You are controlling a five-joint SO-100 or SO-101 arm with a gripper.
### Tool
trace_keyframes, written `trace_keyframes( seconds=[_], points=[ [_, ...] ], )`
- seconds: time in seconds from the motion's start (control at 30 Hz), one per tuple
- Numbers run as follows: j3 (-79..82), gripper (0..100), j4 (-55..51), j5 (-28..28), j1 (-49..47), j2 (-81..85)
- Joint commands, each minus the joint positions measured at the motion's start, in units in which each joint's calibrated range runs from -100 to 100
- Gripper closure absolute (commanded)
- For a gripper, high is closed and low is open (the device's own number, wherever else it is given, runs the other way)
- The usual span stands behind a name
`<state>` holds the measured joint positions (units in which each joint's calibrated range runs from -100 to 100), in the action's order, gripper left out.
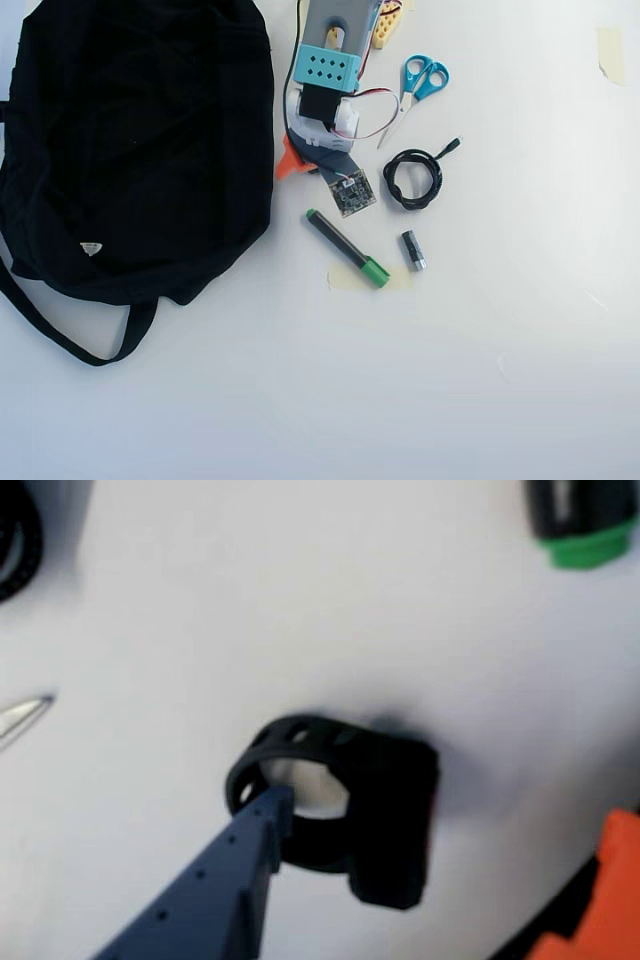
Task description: Put the bike light into the black bag
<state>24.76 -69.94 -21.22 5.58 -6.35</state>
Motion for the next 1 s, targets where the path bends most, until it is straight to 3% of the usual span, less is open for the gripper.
trace_keyframes(
  seconds=[0.0,0.43,0.7,0.97],
  points=[
    [0.1,61,1.0,-0.3,0.2,0.3],
    [-0.4,62,2.9,-0.3,0.2,-6.4],
    [-0.4,86,2.9,-0.3,-0.3,-6.4],
    [-0.4,98,4.1,-0.3,-0.3,-6.4]
  ],
)
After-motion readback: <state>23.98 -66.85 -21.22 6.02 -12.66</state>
